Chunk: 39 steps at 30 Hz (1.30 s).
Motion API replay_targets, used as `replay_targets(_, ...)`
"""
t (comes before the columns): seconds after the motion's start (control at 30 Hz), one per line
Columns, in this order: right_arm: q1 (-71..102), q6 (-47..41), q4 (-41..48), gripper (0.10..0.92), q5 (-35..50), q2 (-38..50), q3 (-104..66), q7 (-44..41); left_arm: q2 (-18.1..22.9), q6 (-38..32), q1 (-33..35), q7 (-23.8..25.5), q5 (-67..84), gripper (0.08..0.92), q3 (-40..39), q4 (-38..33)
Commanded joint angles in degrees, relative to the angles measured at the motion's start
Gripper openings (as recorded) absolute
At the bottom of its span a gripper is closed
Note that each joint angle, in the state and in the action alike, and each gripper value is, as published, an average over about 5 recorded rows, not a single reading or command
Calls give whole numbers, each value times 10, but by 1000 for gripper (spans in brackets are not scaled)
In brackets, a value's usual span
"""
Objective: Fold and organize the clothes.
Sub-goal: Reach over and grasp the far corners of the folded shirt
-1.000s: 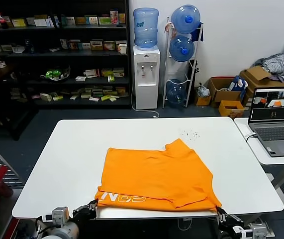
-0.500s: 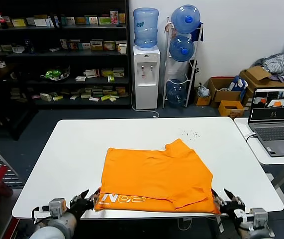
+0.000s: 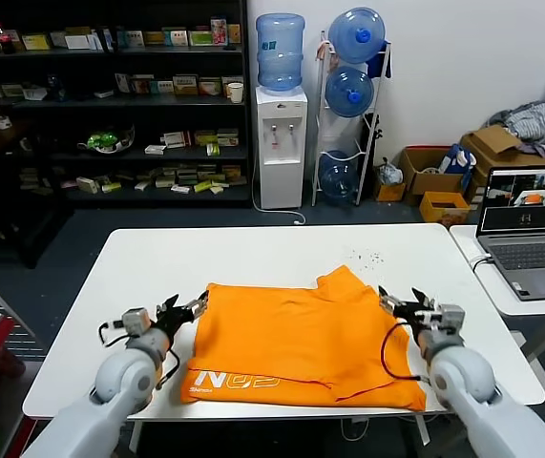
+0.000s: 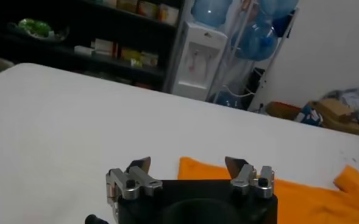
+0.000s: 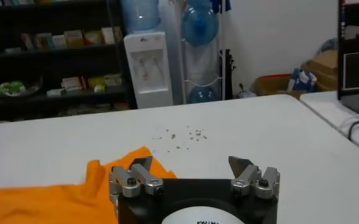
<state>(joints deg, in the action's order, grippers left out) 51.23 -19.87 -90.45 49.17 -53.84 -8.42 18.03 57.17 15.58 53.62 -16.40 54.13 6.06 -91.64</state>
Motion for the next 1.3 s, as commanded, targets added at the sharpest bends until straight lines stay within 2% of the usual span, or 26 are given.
replay_targets(0.03, -178, -39, 173, 823, -5, -59, 97, -25, 38, 11, -153, 52, 13, 823, -71, 193)
replay_targets(0.33, -190, -50, 227, 823, -31, -90, 112, -47, 43, 35, -156, 36, 17, 823, -86, 203)
replay_targets(0.77, -182, -69, 225, 808, -23, -83, 123, -63, 50, 38, -161, 39, 6, 823, -97, 216)
replay_targets(1.0, -177, -101, 220, 657, -4, -83, 123, -65, 51, 38, -162, 40, -8, 797, -103, 220)
replay_targets(1.3, -166, -97, 206, 398, 7, -73, 118, -70, 51, 36, -157, 47, -17, 557, -104, 222)
